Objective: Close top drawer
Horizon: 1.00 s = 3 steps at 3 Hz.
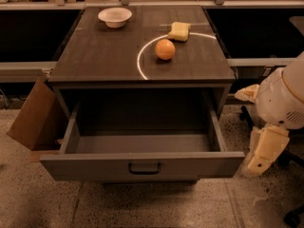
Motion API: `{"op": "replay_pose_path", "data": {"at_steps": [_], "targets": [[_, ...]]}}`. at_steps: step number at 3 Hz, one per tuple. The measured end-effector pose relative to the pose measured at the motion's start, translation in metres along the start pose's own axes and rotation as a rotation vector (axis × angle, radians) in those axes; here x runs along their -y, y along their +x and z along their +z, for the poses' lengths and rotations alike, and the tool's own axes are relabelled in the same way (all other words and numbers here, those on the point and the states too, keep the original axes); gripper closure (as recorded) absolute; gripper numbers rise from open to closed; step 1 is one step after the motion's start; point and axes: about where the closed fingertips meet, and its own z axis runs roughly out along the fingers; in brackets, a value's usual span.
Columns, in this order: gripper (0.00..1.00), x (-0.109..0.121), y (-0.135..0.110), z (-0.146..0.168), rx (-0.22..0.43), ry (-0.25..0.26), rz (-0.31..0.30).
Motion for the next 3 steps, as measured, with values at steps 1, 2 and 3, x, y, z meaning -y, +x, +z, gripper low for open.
{"op": "replay_pose_path", "data": {"at_steps": [1, 2, 3], "targets": [[0.0, -0.017, 0.026, 0.041, -0.028, -0.058, -0.005], [0.0, -0.031, 0.046, 0.076, -0.031, -0.102, -0.021], [0.17, -0.043, 0.062, 0.106, -0.039, -0.129, -0.023]]}}
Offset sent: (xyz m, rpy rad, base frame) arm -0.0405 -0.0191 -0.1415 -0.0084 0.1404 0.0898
